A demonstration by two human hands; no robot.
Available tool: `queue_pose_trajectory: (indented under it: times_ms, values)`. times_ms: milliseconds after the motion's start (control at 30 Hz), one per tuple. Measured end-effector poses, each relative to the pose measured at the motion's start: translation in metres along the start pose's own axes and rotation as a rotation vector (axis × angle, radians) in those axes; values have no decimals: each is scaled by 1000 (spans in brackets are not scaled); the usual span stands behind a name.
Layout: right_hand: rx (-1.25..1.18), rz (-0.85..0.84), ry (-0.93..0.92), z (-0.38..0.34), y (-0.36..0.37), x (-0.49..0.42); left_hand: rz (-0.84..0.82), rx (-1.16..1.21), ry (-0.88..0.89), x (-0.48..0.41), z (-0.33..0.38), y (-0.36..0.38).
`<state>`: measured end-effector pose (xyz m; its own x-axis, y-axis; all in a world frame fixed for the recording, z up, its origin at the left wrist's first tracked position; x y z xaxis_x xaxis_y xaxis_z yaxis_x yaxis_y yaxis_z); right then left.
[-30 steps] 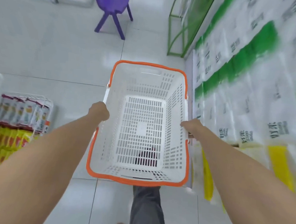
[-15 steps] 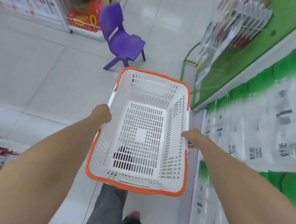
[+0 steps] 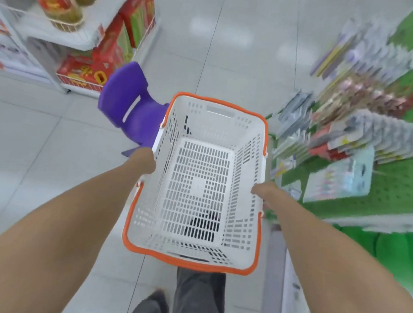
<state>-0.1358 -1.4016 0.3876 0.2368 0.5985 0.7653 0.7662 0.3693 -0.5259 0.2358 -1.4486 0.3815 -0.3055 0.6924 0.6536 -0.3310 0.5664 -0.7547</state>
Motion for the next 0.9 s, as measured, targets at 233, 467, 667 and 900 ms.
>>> queue_pose_trajectory:
  times_ms: [233, 467, 667, 900]
  values:
    - [129, 56, -17, -133, -96, -155, 14, 22, 22, -152, 113, -85]
    - [226, 77, -33, -245, -182, -286, -24, 111, 34, -282, 219, -168]
    - [184, 117, -34, -344, -237, -403, -60, 145, 20, -409, 296, -231]
    - [339, 115, -108, -457, -267, -528, -77, 294, -123, -512, 331, -252]
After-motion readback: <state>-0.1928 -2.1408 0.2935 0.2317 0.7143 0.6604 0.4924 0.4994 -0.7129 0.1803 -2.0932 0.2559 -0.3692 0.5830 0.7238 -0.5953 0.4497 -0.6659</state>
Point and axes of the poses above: each hand's wrist, its own x-axis away from the middle knuckle, its own y-axis out of the palm, z = x × y, the point moved 7 cm from there along -x, towards the middle knuckle, and after that the axes turned 7 degrees about -y, right-handed, at the moved point
